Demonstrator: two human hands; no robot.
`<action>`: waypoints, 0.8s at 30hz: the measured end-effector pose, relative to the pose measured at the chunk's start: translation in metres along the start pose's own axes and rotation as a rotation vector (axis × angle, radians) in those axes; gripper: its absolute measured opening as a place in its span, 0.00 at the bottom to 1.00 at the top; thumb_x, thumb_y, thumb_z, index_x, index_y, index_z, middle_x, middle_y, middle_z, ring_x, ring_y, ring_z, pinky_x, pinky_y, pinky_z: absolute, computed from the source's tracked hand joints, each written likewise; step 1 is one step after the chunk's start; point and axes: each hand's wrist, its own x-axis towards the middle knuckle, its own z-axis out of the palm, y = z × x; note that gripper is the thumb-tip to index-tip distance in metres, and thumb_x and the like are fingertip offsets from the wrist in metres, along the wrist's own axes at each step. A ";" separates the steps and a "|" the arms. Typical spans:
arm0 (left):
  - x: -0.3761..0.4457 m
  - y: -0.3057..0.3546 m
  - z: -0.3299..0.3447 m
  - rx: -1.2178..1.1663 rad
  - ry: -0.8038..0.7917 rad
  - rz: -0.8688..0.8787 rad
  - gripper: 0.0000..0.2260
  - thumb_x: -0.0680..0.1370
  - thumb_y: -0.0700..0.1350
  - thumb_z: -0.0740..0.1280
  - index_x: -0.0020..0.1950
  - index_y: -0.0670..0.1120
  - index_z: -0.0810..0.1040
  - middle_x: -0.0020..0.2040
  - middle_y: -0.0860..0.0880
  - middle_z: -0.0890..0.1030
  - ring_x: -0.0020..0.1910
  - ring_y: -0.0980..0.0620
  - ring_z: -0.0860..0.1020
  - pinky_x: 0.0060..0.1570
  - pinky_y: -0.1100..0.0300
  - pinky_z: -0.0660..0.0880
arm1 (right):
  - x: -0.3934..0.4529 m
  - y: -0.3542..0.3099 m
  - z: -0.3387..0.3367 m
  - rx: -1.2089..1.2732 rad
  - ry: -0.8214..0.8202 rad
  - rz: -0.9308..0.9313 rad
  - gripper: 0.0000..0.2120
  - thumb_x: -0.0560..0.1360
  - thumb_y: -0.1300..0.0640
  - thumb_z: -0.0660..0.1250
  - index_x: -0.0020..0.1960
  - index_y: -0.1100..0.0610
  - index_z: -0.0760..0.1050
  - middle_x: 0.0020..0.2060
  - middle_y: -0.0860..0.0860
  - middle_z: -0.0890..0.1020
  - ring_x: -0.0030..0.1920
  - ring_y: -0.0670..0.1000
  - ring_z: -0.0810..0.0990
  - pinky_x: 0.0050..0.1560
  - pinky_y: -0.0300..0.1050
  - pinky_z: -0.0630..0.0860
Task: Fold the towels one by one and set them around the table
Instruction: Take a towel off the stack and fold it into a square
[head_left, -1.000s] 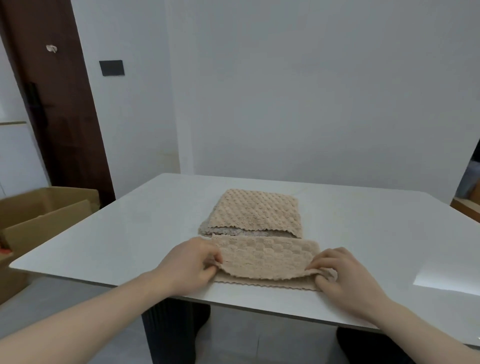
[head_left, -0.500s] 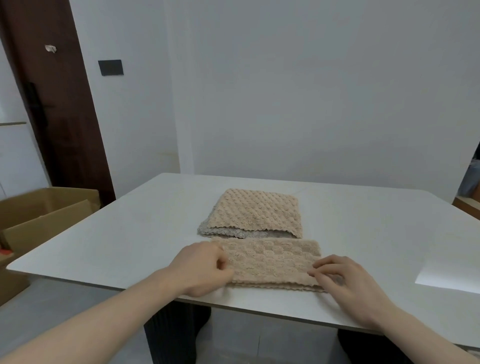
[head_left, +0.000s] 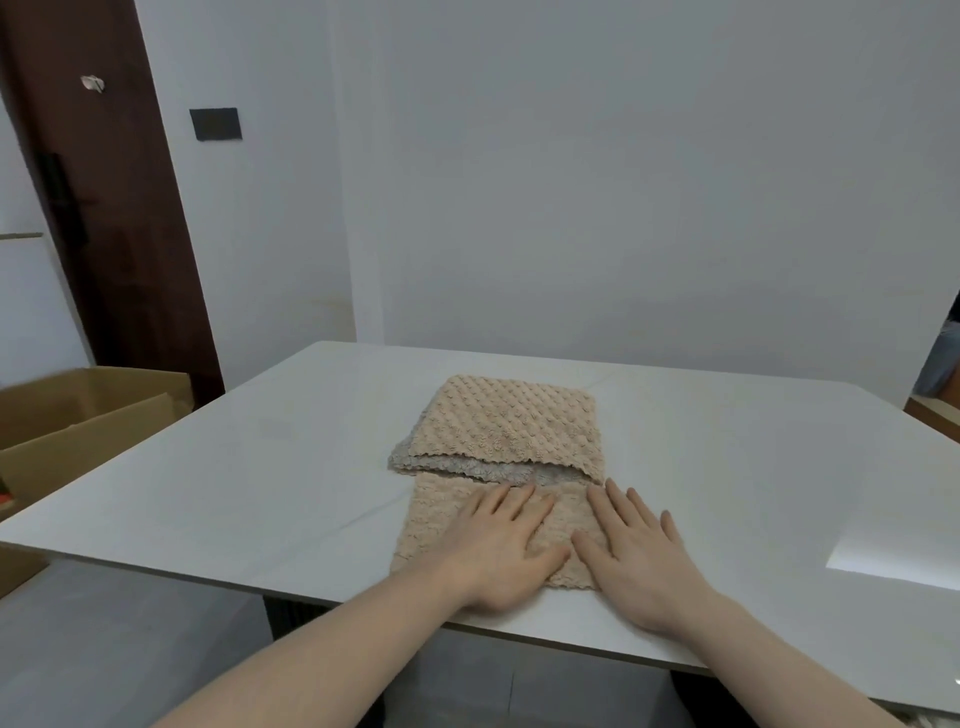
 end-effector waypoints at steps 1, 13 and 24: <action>0.000 -0.002 0.001 -0.001 -0.004 0.006 0.34 0.80 0.71 0.43 0.83 0.59 0.43 0.84 0.55 0.42 0.82 0.52 0.38 0.80 0.48 0.37 | -0.001 0.000 0.000 -0.007 -0.003 0.010 0.33 0.83 0.36 0.45 0.83 0.45 0.39 0.83 0.45 0.41 0.82 0.50 0.39 0.81 0.58 0.38; -0.026 -0.073 -0.007 -0.064 0.063 -0.151 0.37 0.77 0.75 0.46 0.83 0.62 0.47 0.84 0.59 0.47 0.83 0.55 0.43 0.81 0.47 0.41 | -0.003 0.003 -0.003 0.042 0.007 0.078 0.42 0.79 0.30 0.46 0.84 0.52 0.38 0.83 0.49 0.44 0.83 0.49 0.43 0.82 0.53 0.41; -0.029 -0.101 -0.008 -0.332 0.232 -0.175 0.28 0.78 0.58 0.62 0.79 0.58 0.65 0.79 0.58 0.66 0.77 0.55 0.61 0.78 0.53 0.56 | 0.009 0.014 -0.035 0.433 0.117 0.327 0.04 0.71 0.50 0.72 0.45 0.48 0.80 0.34 0.45 0.82 0.42 0.52 0.81 0.50 0.50 0.79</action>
